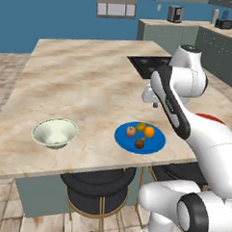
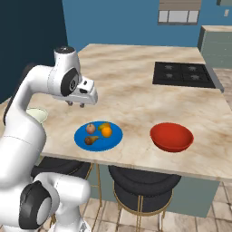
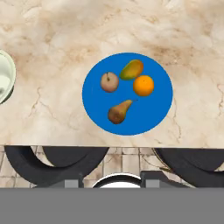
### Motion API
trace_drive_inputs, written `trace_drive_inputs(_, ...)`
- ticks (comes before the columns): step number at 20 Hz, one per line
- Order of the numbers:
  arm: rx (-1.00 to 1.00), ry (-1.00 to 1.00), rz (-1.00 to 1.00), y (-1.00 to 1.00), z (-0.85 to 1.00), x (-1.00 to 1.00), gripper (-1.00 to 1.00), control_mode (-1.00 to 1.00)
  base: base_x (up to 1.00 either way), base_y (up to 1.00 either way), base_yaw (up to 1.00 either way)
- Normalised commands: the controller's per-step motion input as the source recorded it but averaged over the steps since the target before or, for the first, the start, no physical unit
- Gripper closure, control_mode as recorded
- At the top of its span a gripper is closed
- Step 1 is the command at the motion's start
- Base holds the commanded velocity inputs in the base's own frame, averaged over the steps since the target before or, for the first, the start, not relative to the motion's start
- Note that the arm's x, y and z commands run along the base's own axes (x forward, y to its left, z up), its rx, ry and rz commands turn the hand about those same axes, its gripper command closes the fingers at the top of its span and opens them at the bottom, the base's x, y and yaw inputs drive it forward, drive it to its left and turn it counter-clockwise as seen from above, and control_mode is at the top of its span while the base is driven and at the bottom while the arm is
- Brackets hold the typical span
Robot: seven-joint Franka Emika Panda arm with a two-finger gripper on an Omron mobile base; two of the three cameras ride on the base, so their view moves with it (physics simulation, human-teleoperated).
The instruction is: Take the fruits from the plate on the dining counter and place two fruits in each bowl.
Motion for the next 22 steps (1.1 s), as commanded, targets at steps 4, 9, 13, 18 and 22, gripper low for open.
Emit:
trace_drive_inputs(4,0.00,0.04,0.00,-0.02,-0.12,-0.02,-1.00,-1.00,0.00,0.00,0.00)
trace_drive_inputs(9,0.00,0.27,-0.02,-0.02,-0.34,0.03,-1.00,-1.00,0.00,0.00,0.00)
trace_drive_inputs(13,0.00,0.21,-0.06,0.00,-0.61,0.29,-1.00,-1.00,0.00,0.00,0.00)
trace_drive_inputs(18,0.02,-0.02,-0.04,0.00,-0.95,0.46,-1.00,-1.00,0.00,0.00,0.00)
trace_drive_inputs(22,0.06,-0.13,-0.03,0.02,-0.98,0.42,-1.00,-1.00,0.00,0.00,0.00)
